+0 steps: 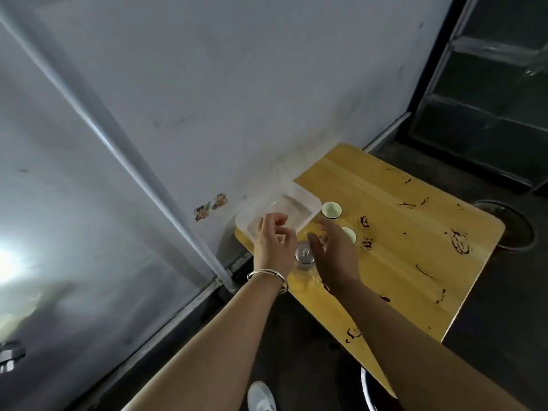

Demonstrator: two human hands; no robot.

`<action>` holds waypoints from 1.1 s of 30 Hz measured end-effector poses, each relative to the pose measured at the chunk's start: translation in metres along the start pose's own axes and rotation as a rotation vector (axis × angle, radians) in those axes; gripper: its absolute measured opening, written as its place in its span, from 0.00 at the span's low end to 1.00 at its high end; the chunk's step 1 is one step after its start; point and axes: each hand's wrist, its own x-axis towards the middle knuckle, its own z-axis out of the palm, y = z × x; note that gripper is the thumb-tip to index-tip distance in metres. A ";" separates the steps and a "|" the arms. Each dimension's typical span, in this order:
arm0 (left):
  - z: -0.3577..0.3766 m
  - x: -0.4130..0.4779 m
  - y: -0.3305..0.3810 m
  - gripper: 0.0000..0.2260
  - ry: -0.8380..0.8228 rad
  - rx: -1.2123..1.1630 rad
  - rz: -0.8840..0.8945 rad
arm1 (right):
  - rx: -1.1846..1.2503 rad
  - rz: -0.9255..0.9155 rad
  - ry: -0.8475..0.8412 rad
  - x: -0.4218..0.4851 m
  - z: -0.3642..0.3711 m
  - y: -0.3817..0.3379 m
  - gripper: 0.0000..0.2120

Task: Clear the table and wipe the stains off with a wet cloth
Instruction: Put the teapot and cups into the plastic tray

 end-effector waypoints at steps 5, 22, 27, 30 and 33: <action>0.033 0.049 -0.026 0.12 -0.190 0.105 0.040 | -0.071 0.145 0.061 0.034 0.019 0.039 0.19; 0.153 0.122 -0.149 0.17 -0.542 0.541 -0.288 | -0.179 0.629 -0.638 0.098 0.115 0.185 0.17; 0.161 0.131 -0.165 0.16 -0.564 0.533 -0.339 | -0.025 0.780 -0.723 0.106 0.138 0.201 0.16; 0.163 0.133 -0.169 0.14 -0.571 0.517 -0.368 | 0.090 0.864 -0.752 0.108 0.138 0.202 0.08; 0.163 0.135 -0.166 0.13 -0.550 0.508 -0.373 | 0.184 0.907 -0.732 0.108 0.128 0.201 0.07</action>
